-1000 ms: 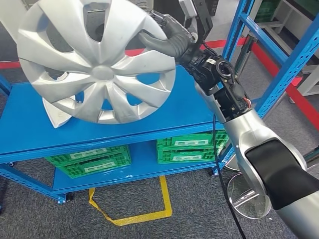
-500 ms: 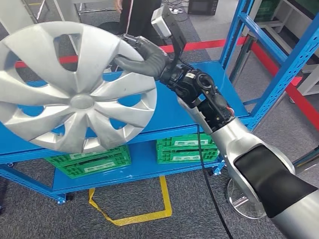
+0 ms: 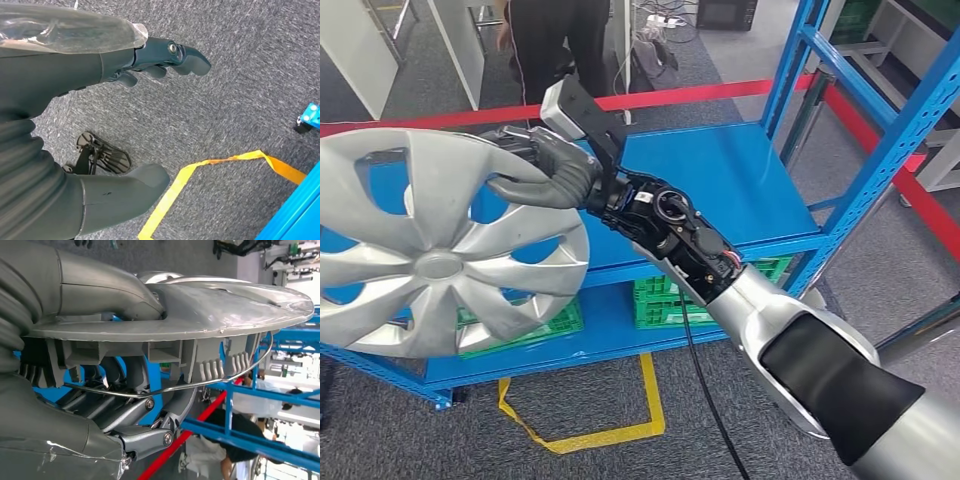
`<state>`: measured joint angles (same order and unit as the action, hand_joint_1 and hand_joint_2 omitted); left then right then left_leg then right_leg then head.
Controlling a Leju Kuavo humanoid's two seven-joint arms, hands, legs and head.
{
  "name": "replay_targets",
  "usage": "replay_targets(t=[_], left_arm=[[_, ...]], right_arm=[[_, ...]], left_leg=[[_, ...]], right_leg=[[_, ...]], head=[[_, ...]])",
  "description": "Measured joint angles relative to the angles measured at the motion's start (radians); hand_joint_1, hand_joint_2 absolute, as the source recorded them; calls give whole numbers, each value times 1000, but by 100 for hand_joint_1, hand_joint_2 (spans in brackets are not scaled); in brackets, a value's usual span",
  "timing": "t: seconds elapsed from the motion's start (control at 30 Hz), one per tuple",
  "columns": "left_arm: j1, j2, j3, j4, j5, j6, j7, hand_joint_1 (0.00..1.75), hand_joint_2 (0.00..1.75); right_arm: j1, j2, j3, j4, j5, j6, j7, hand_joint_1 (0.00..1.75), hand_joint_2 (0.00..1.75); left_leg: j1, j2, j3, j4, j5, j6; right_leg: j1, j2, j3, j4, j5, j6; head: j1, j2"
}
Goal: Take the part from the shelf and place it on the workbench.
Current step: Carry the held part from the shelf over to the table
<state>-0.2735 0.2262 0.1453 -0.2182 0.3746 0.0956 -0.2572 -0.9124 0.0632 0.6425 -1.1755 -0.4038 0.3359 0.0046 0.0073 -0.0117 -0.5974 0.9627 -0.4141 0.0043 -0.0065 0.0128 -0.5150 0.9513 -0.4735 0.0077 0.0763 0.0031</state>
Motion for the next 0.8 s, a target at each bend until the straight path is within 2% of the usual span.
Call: replay_targets(t=[0.5, 0.8], left_arm=[[1, 0, 0, 0, 2, -7, -10, 0, 175], [4, 0, 0, 0, 8, 43, -24, 0, 175]], right_arm=[[5, 9, 26, 0, 29, -15, 8, 175, 175], [7, -11, -1, -29, 7, -50, 46, 175, 175]], left_leg=[[0, 0, 0, 0, 0, 0], [0, 0, 0, 0, 0, 0]], right_leg=[[0, 0, -1, 0, 0, 0], [0, 0, -1, 0, 0, 0]], head=[[0, 0], [0, 0]])
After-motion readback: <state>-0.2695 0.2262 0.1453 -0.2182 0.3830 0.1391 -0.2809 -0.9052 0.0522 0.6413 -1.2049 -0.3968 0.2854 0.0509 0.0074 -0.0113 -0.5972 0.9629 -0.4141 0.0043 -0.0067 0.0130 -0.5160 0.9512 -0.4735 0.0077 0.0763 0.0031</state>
